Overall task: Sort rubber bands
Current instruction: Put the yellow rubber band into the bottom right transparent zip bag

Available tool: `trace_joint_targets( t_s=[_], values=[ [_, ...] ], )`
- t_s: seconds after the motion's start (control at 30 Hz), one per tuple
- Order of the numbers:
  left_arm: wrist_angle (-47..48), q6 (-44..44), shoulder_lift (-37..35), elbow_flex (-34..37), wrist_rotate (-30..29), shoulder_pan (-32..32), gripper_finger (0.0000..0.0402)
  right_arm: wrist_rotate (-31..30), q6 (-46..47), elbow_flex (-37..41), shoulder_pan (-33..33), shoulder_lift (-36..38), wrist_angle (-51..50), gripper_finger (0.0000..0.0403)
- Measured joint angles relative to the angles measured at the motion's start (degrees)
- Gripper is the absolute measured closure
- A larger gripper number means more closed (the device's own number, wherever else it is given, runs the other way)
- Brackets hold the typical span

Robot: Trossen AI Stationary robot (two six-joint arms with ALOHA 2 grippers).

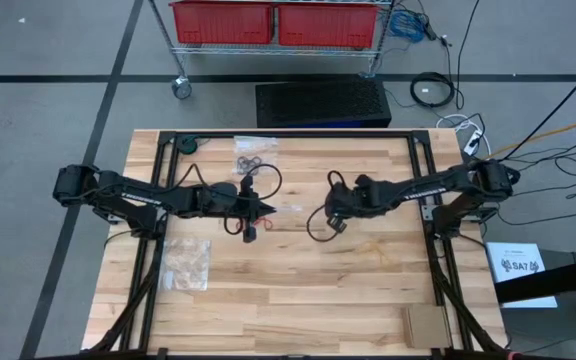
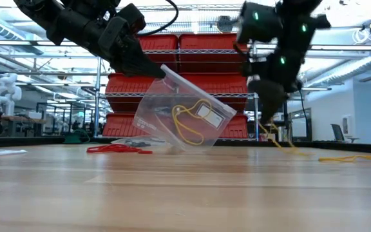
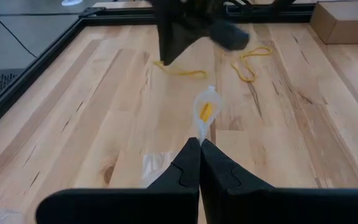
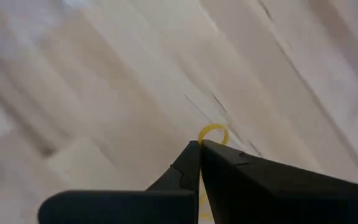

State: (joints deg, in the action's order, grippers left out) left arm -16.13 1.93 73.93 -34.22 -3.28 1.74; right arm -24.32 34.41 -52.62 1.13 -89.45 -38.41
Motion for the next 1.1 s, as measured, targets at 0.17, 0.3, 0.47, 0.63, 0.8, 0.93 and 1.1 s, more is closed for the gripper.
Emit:
trace_joint_targets(
  t_s=[0.17, 0.3, 0.47, 0.63, 0.8, 0.93, 1.1],
  values=[
    [0.64, 0.0, 0.0, 0.0, -0.01, 0.02, 0.04, 1.93, 5.77, 8.48, 0.34, 0.56, 6.05, 0.0403],
    [0.64, 0.04, 0.0, 0.0, 0.0, 0.02, 0.04, 3.28, 10.74, 11.42, -2.73, 2.67, 7.34, 0.0403],
    [0.23, 0.31, 0.0, 0.0, 0.01, 0.07, 0.04, 6.74, 9.86, 11.41, -6.47, 5.48, 10.64, 0.0403],
    [0.07, 0.28, 0.0, 0.0, 0.01, 0.07, 0.04, 8.42, 12.57, 11.34, -7.5, 6.54, 11.96, 0.0399],
    [0.12, 0.28, 0.0, 0.0, 0.01, 0.07, 0.04, 12.05, 14.33, 11.34, -7.13, 6.54, 11.76, 0.0357],
    [0.18, 0.26, 0.0, 0.0, -0.01, 0.07, 0.04, 15.21, 16.98, 11.34, -7.1, 6.54, 11.64, 0.0303],
    [0.18, 0.26, 0.0, 0.0, -0.01, 0.07, 0.04, 15.63, 20.89, 11.34, -7.07, 6.54, 10.18, 0.0235]
  ],
)
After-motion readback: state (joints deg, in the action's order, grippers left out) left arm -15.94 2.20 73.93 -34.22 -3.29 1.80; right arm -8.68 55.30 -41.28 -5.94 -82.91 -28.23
